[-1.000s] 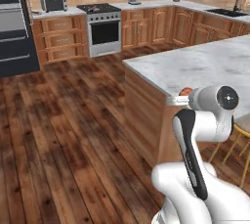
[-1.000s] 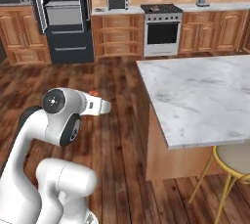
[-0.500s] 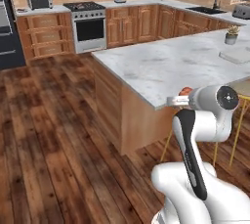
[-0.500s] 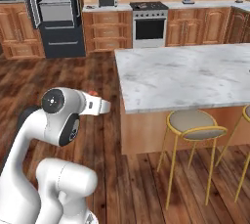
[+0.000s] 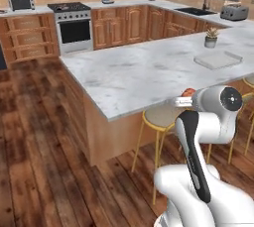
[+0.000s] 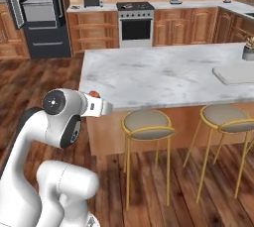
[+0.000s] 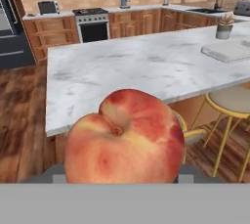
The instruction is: Place the cold items (peach and lemon wedge) from the fridge in one tupperware on the dining counter. Place the warm items (kebab skewer and hot dog) in the stove area in another tupperware.
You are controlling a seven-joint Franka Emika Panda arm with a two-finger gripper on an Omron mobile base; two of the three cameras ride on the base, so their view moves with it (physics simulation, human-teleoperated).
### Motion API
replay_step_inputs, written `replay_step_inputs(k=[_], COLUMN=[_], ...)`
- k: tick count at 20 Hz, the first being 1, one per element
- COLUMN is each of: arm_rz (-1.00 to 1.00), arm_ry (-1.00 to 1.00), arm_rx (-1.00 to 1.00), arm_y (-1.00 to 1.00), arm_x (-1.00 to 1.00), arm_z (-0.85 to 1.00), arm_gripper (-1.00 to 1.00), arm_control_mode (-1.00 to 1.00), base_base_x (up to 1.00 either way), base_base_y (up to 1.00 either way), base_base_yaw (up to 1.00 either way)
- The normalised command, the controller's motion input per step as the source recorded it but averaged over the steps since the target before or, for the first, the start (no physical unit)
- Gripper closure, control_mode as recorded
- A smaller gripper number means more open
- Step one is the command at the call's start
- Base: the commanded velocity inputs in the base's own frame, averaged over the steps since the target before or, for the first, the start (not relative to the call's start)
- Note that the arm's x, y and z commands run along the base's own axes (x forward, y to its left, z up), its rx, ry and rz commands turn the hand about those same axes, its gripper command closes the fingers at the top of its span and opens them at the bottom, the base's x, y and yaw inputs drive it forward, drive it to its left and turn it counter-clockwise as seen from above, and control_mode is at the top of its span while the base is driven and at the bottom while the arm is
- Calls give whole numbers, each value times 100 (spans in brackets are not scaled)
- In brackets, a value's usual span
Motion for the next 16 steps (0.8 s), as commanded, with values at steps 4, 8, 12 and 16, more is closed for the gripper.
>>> replay_step_inputs(k=[4,8,12,16], arm_rz=[0,0,0,0], arm_ry=[0,0,0,0], arm_rx=[0,0,0,0], arm_y=[0,0,0,0], arm_x=[0,0,0,0], arm_z=[0,0,0,0], arm_gripper=[100,100,100,100], arm_control_mode=[100,100,100,100], base_base_x=[14,21,24,25], base_base_y=[-100,-100,-100,-100], base_base_yaw=[0,0,0,0])
